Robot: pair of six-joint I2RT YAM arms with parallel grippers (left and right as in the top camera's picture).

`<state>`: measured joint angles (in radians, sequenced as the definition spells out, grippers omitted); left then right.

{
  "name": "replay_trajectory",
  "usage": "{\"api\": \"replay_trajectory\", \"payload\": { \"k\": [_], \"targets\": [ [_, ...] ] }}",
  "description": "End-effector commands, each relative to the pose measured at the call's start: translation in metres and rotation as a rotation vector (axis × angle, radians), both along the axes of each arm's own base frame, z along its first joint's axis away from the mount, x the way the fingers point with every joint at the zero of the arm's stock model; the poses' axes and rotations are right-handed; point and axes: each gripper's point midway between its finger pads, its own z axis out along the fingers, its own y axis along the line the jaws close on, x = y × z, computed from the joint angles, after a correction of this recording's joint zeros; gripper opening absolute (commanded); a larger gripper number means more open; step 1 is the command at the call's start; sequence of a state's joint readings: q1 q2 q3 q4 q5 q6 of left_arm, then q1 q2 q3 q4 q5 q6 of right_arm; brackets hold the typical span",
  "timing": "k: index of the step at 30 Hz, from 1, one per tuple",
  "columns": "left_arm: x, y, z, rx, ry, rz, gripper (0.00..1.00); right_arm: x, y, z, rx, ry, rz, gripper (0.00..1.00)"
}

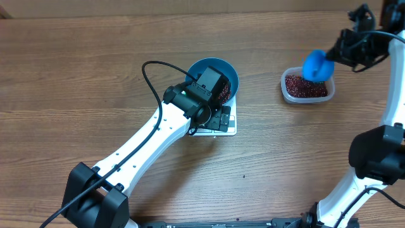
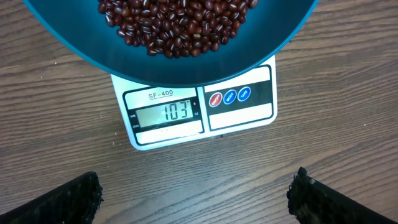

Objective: Scoop item into bowl and weigh 150g on scale
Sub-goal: 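Move the empty scoop back to the bean tub with the right gripper, then dig the scoop into the red beans again with the right gripper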

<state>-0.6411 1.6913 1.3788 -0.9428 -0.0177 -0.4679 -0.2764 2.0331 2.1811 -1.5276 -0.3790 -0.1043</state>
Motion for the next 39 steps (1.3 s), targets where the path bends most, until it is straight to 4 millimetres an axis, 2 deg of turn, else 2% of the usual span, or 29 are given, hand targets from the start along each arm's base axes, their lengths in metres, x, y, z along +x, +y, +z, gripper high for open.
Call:
{"api": "replay_trajectory", "payload": {
  "k": [1,7,11,18,24,29,35,39],
  "targets": [
    [-0.002,0.001,-0.006,0.008,0.014,-0.017,0.99,-0.008,-0.029,0.005,-0.154,0.001,-0.055,0.04],
    [-0.002,0.001,-0.006,0.008,0.014,-0.017,0.99,-0.001,-0.033,-0.017,-0.174,0.015,-0.080,0.04],
    [-0.002,0.001,-0.006,0.008,0.014,-0.017,1.00,0.006,-0.040,-0.036,-0.253,0.019,-0.085,0.04],
    [-0.002,0.001,-0.006,0.008,0.014,-0.017,1.00,0.018,-0.023,-0.062,-0.267,0.005,-0.040,0.04],
    [-0.002,0.001,-0.006,0.008,0.014,-0.017,0.99,0.018,-0.022,-0.086,-0.432,0.038,-0.022,0.04],
    [-0.002,0.001,-0.006,0.008,0.014,-0.017,0.99,0.020,0.002,-0.097,-0.428,0.033,0.032,0.04],
    [-0.002,0.001,-0.006,0.008,0.014,-0.017,0.99,0.020,0.050,-0.099,-0.275,0.013,0.123,0.04],
    [-0.002,0.001,-0.006,0.008,0.014,-0.017,1.00,0.018,0.059,-0.099,-0.211,0.036,0.059,0.04]
  ]
}}
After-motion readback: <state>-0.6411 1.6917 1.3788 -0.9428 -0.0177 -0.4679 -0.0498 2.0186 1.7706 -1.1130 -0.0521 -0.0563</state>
